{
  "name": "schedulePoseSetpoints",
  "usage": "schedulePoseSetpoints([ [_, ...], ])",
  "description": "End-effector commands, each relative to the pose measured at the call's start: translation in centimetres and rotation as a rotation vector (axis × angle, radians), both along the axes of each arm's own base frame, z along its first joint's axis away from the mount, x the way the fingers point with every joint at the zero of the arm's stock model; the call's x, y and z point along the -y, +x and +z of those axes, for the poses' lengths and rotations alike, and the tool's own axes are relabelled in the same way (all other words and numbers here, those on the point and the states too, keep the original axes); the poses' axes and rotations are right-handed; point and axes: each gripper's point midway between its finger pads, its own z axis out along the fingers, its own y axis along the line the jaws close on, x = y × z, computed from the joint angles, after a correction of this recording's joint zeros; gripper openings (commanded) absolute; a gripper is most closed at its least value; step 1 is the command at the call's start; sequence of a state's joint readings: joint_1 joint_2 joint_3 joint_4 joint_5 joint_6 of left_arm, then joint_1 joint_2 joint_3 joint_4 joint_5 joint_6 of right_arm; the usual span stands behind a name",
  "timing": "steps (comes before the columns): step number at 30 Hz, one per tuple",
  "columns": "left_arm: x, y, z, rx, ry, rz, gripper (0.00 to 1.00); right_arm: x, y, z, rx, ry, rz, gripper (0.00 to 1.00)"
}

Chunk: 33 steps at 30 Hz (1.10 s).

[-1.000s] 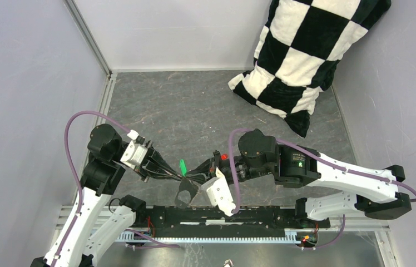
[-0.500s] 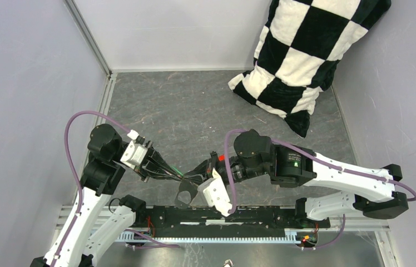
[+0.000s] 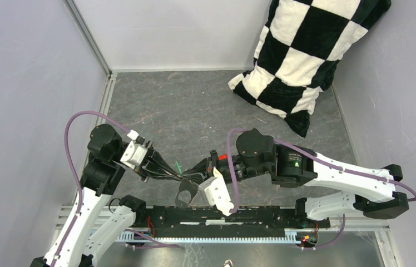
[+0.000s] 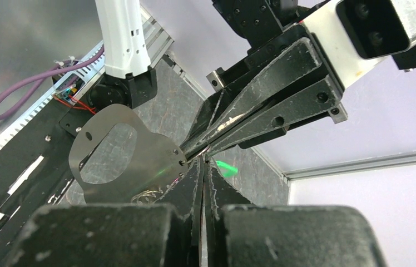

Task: Put the keys on the keyring
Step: Insert the key onto the keyring.

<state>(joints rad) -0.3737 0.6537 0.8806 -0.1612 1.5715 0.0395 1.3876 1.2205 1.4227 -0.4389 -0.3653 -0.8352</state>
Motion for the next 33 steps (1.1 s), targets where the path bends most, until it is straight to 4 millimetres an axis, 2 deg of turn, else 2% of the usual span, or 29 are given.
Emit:
schedulePoseSetpoints([
  [1, -0.4, -1.0, 0.2, -0.009, 0.010, -0.061, 0.02, 0.2, -0.6, 3.0, 0.011, 0.100, 0.019, 0.00],
  [9, -0.4, -1.0, 0.2, -0.007, 0.009, -0.062, 0.02, 0.0, -0.6, 2.8, 0.011, 0.087, 0.024, 0.00],
  [16, -0.5, -1.2, 0.3, -0.026, 0.018, -0.065, 0.02, 0.7, 0.1, 1.7, 0.023, 0.047, -0.013, 0.01],
  [33, -0.5, -1.2, 0.4, -0.023, 0.017, -0.064, 0.02, 1.1, -0.4, 1.1, 0.014, 0.005, 0.011, 0.00],
])
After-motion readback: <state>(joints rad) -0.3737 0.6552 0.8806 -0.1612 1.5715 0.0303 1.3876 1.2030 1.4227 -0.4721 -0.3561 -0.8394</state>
